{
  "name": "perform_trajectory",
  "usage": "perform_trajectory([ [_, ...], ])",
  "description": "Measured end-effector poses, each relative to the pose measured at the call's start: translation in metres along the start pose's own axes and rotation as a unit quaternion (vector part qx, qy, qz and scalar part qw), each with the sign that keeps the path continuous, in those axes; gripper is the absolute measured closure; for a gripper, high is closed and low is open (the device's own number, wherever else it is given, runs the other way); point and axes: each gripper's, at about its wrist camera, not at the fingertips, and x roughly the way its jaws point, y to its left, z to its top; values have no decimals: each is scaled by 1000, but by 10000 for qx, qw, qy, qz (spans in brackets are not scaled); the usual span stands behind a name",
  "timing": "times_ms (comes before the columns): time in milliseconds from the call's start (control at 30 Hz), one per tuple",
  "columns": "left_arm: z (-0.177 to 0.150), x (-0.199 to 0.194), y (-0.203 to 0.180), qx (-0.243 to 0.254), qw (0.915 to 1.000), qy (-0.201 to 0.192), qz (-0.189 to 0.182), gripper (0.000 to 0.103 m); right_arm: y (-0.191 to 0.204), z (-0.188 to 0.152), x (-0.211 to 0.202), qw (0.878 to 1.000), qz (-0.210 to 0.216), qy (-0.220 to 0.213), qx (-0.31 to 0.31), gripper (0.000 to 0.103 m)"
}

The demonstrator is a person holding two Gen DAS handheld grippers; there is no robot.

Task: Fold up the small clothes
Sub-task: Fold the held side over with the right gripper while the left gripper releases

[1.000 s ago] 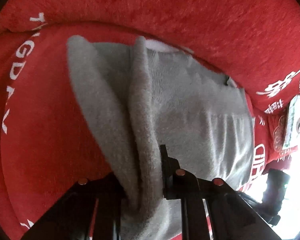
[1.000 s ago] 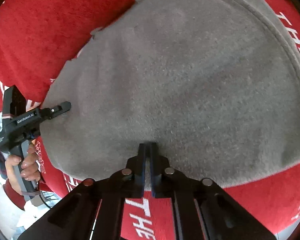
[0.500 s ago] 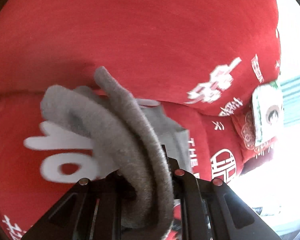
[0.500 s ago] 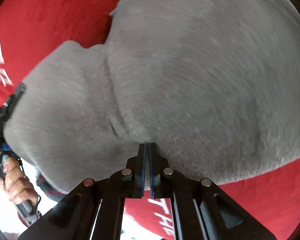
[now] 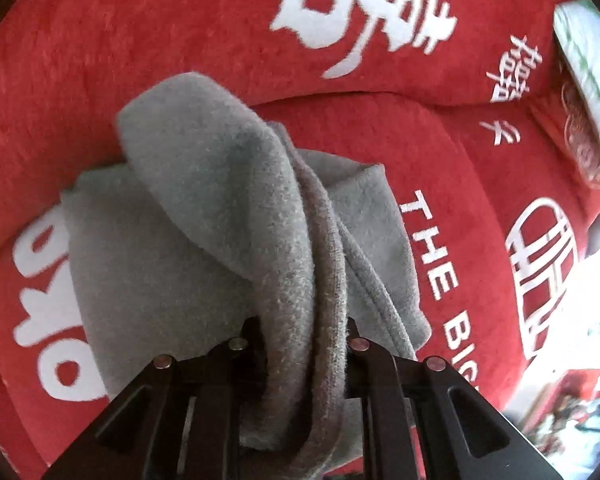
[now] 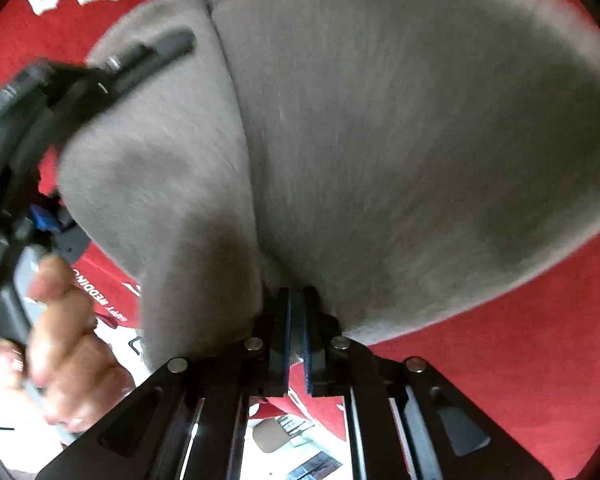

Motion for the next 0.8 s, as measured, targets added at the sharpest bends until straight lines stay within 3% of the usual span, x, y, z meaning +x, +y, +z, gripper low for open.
perform_trajectory([
  [133,0,-13,-7,89,9998,-81,153,83,-2,16,-41,9981,46,-606,87,97],
  [200,1,-26,-4,-6,9997,-247,-52,56,-5,27,-55,9963,204,-814,200,96],
  [233,2,-35,-2,-40,9992,-368,-123,30,-6,32,-59,9956,270,-860,248,93],
  [267,2,-45,-1,-14,9985,-523,-128,17,-8,37,-62,9949,341,-901,309,83],
  [333,1,-56,-3,89,9976,-664,-180,17,-14,48,-66,9929,579,-928,464,65],
  [367,0,-61,-1,79,9975,-674,-176,17,-17,52,-67,9908,783,-948,574,61],
  [600,-19,-66,48,-494,9959,-750,109,17,-34,61,-74,9694,1750,-1172,1265,46],
  [700,-34,-63,81,-918,9928,-740,212,17,-27,66,-76,9728,1712,-1104,1100,46],
  [800,-46,-47,104,-1165,9912,-549,313,17,2,86,-78,9840,1362,-953,649,46],
])
